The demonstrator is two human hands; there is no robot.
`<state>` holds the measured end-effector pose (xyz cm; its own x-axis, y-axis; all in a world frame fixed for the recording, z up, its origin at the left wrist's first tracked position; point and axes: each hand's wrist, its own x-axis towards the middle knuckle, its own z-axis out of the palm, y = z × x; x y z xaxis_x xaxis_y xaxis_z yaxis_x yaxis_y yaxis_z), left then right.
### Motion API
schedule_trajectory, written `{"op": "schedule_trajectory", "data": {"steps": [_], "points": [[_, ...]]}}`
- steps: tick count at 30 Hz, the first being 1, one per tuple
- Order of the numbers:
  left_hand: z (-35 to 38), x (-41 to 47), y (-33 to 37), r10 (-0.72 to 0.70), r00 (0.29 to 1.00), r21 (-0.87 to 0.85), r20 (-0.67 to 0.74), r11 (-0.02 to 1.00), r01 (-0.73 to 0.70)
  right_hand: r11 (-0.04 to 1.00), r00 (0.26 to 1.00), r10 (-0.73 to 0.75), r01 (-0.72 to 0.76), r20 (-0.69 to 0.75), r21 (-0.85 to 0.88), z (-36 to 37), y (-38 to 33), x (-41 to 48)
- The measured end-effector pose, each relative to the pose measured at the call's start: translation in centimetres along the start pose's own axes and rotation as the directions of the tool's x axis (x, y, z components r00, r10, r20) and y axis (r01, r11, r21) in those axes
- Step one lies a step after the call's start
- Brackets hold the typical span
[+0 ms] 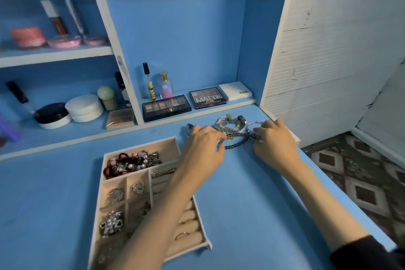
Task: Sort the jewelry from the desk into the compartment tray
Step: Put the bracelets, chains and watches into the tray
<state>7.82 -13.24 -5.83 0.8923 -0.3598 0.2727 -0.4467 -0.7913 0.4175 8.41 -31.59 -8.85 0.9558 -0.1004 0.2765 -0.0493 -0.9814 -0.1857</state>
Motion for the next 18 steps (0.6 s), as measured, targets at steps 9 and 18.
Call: {"op": "schedule_trajectory", "data": {"steps": [9,18], "points": [[2.1,0.5,0.6,0.141,0.988,0.156,0.068,0.976,-0.15,0.965,0.989,0.119,-0.094,-0.09,0.244,-0.1,-0.2,-0.4],[2.6,0.7,0.6,0.149,0.987,0.164,0.052,0.974,-0.156,0.549,0.919,0.359,-0.065,-0.165,0.833,-2.4,-2.1,-0.8]]}}
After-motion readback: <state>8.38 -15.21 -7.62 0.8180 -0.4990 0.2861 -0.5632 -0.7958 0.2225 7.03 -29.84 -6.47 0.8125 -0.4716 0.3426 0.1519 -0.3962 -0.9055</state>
